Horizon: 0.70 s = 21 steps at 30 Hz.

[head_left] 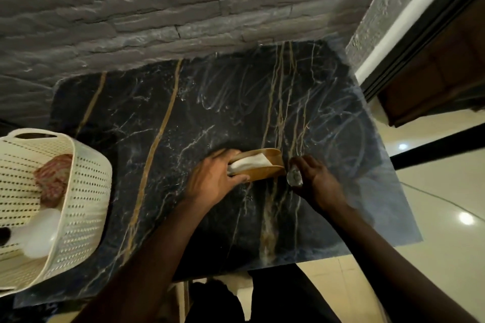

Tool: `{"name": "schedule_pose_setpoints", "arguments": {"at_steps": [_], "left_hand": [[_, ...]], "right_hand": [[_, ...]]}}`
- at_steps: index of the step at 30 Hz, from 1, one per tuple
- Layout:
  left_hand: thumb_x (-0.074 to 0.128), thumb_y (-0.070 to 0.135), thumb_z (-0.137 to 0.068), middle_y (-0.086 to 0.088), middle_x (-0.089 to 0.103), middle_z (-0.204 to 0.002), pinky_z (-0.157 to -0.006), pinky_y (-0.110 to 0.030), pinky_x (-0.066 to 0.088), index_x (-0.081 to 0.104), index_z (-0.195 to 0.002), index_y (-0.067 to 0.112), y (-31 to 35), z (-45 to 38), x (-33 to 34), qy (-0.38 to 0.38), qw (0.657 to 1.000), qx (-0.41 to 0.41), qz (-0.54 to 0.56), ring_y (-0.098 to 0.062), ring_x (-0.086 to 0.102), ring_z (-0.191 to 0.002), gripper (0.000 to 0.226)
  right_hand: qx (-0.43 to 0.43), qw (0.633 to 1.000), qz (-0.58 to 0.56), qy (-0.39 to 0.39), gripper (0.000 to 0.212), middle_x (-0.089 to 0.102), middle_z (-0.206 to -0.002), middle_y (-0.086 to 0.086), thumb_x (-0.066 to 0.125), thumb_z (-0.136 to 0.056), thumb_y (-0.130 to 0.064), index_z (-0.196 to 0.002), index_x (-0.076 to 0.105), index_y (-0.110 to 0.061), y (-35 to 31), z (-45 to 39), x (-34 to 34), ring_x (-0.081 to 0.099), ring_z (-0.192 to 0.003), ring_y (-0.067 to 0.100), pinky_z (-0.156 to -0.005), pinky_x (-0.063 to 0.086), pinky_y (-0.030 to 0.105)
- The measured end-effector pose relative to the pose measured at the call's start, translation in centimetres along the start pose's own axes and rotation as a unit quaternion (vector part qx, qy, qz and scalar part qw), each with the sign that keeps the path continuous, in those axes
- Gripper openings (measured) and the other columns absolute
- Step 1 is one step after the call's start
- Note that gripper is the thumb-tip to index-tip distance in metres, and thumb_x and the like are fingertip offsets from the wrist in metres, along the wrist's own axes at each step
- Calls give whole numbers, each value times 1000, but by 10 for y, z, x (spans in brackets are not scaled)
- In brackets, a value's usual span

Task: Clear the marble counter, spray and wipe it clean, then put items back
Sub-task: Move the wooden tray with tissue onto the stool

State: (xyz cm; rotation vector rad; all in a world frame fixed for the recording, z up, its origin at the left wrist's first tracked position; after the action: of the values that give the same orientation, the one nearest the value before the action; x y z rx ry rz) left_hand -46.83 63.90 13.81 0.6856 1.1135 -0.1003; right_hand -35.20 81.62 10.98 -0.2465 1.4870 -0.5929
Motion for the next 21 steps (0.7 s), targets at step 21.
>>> {"name": "schedule_pose_setpoints", "arguments": {"at_steps": [21], "left_hand": [[83,44,-65,5,71,-103,-80,-35,53,69,-108,30,-180,354,-234,391,874,-283,49,-16,65,-94,48]], "right_hand": [[-425,903,-61,1,59,62,-113,10,79,-69,-25,-121,54,-9,-461,28,-31,61,-89,27,-67,49,29]]}}
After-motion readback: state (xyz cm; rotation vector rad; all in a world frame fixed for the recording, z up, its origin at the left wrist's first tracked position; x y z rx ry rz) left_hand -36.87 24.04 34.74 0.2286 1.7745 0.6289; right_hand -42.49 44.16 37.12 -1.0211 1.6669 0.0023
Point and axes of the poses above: each hand's wrist, its own z-axis away from the middle knuckle, its own x-axis out of the palm, y = z × x, the point moved 9 cm from there along -z, towards the middle knuckle
